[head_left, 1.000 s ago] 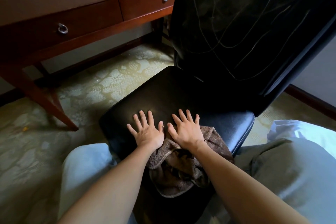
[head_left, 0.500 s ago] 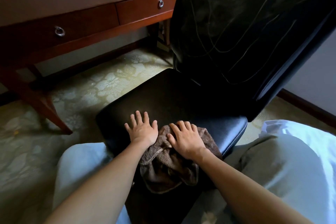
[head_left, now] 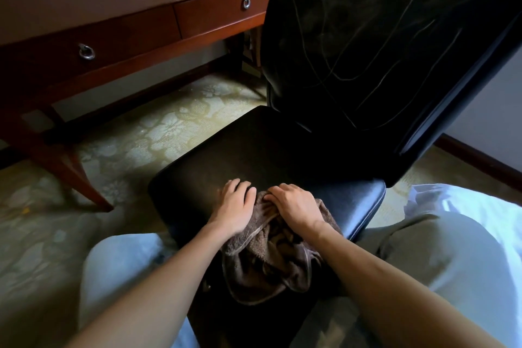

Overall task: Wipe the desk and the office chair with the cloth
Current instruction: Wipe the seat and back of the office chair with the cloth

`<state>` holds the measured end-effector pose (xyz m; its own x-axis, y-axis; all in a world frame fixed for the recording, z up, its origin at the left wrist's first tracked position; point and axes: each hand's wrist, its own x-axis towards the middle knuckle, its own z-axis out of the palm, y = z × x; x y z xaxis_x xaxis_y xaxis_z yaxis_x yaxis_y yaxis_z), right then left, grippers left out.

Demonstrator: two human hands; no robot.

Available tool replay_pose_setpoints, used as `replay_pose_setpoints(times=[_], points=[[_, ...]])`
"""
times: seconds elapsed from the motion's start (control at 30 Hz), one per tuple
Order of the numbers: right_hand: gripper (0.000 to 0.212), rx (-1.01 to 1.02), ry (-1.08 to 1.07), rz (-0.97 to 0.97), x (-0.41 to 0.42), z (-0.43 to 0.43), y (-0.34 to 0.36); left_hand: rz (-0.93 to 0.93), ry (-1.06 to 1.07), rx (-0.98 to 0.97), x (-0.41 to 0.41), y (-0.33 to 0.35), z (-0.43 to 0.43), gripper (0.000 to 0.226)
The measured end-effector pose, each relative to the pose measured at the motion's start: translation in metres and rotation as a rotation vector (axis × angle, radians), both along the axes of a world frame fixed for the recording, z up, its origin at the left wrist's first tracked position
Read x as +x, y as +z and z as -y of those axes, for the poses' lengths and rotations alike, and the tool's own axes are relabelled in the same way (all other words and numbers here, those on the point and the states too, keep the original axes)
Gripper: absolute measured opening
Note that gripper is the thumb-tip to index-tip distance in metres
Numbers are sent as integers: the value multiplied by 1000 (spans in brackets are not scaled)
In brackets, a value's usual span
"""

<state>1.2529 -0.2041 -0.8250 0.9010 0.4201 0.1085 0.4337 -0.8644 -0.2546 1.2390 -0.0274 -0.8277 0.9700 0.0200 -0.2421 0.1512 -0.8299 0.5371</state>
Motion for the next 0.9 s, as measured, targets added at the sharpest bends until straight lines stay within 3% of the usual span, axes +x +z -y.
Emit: replay_pose_setpoints(times=[0.1, 0.23, 0.37, 0.4, 0.53, 0.67, 0.73, 0.9], points=[[33, 54, -20, 11, 7, 5, 13, -37, -26, -172, -8, 3, -3, 55], [34, 113, -38, 78, 20, 9, 34, -91, -7, -276, -6, 25, -5, 85], [32, 208, -68, 105, 26, 17, 64, -33, 42, -438, 6, 53, 7, 50], [32, 206, -88, 98, 27, 19, 70, 37, 48, -464, 9, 58, 10, 53], [38, 283, -168, -55, 30, 27, 93, 192, 108, -350, 23, 80, 24, 30], [65, 343, -129, -164, 38, 43, 127, 324, 77, -229, 39, 118, 41, 22], [75, 302, -104, -167, 41, 51, 143, 375, 49, -232, 48, 133, 49, 18], [66, 329, -102, 1, 52, 69, 176, 447, -138, -138, 63, 169, 63, 19]])
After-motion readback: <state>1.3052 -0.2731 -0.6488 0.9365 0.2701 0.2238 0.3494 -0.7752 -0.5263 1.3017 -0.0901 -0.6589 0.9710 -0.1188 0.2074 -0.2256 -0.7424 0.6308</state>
